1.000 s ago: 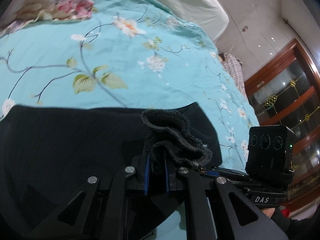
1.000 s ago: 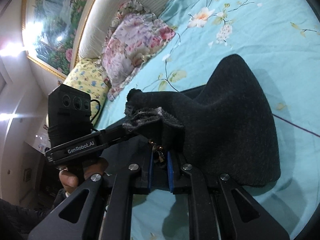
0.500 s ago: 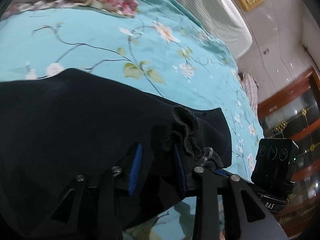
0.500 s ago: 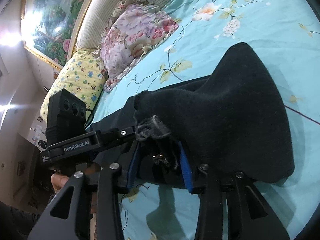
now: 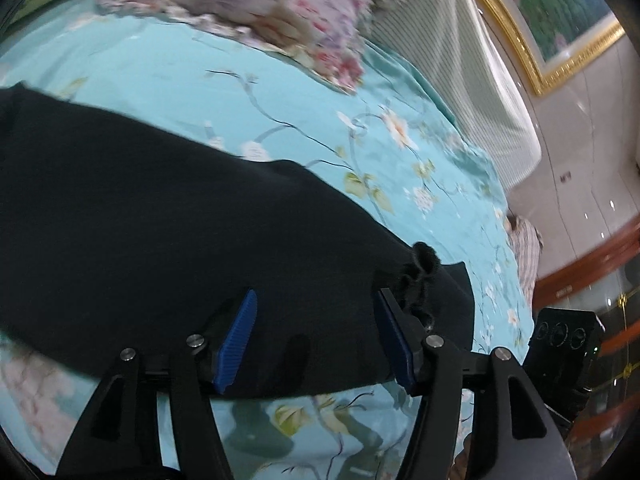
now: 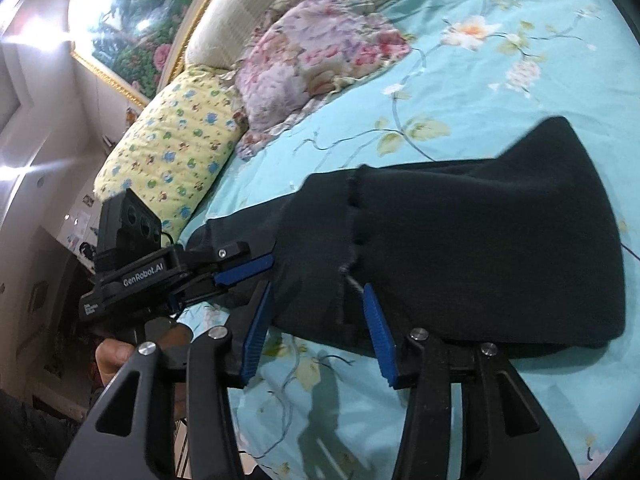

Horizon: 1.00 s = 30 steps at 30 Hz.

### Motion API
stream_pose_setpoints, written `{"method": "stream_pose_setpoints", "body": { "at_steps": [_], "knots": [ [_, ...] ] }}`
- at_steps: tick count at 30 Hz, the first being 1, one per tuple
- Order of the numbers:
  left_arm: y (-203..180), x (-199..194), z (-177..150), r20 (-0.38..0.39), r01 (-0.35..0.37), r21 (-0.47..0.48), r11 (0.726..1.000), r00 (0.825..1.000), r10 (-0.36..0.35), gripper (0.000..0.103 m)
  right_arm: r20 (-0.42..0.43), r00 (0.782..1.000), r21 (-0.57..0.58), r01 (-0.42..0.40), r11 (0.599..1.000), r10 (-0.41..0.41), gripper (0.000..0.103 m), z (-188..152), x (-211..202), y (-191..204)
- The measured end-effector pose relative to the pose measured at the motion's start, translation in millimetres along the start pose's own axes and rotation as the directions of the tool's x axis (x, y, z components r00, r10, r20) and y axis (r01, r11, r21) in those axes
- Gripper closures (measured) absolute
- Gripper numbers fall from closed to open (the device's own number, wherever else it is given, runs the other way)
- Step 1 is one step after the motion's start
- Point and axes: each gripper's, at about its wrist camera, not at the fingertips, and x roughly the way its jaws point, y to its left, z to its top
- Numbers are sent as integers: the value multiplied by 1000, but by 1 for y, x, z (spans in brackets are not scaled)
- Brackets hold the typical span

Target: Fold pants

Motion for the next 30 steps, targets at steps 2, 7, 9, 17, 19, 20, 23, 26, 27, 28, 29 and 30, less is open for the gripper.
{"method": "stream_pose_setpoints", "body": {
  "at_steps": [2,7,9,17,19,20,23,26,27,28,29,30],
  "knots": [
    [7,-9,-3,11,-8,-13,1000,1000,8,42,-8,1000,-15,-9,1000,9,55,1,4,5],
    [22,-34,-13,51,-55,-27,998,997,56,36,-45,998,-54,-39,998,36,55,4,15,21],
    [30,-45,-17,66,-65,-49,997,995,68,35,-53,997,-73,-53,996,49,55,6,18,27],
    [72,-90,-28,148,-106,-155,982,981,129,33,-106,992,-112,-76,991,64,55,16,38,44],
    [83,-98,-32,160,-123,-180,976,975,152,32,-125,990,-116,-84,990,70,55,17,45,48],
    [90,-102,-35,167,-132,-198,971,972,167,31,-132,989,-120,-87,989,71,55,18,48,49],
    [107,-108,-39,170,-134,-236,963,970,176,29,-158,985,-136,-95,986,73,55,22,60,57],
    [124,-113,-42,170,-144,-275,951,966,195,29,-180,982,-164,-92,982,62,55,26,70,66],
    [132,-115,-42,172,-147,-293,945,964,204,29,-190,980,-176,-90,980,56,55,29,75,71],
    [138,-116,-41,174,-148,-305,941,963,208,29,-198,979,-185,-89,979,51,55,31,79,73],
    [144,-117,-41,174,-151,-322,935,961,215,29,-205,978,-194,-85,977,45,55,33,83,77],
    [151,-118,-40,174,-146,-341,929,961,215,29,-214,976,-202,-80,976,36,55,35,88,80]
  ]
}}
